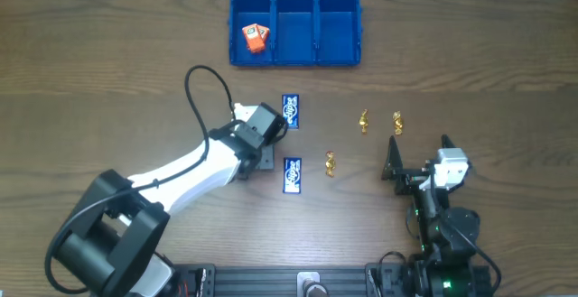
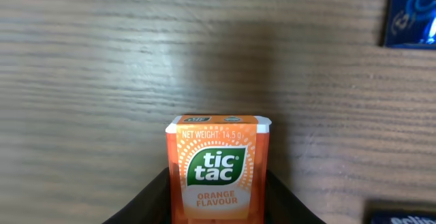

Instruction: Sort Candies Into Trays

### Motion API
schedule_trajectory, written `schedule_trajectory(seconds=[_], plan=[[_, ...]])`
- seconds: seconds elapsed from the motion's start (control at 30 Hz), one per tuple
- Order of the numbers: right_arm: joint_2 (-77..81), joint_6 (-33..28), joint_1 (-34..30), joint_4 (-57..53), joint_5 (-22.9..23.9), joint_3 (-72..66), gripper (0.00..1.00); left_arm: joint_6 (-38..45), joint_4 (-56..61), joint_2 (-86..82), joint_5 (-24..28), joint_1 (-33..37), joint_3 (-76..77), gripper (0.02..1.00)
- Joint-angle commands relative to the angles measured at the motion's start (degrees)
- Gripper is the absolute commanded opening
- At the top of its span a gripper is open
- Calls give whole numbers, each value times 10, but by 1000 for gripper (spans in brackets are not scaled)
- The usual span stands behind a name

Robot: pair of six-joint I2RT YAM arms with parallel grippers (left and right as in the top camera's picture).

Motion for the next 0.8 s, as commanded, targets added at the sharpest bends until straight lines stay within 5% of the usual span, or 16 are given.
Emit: schedule_trajectory(seconds=[0.03,0.27,0.57,0.8], plan=[[-4,-7,-3,-2,-5,-2,998,30,-82,-18,-101,9,160,351],[-4,-7,-3,-2,-5,-2,998,153,-117,30,-138,74,433,347],[-4,-7,-3,-2,-5,-2,998,180,-212,260,-5,173,710,345],[-4,-7,-3,-2,-5,-2,998,180,-238,375,40,177,788,345]])
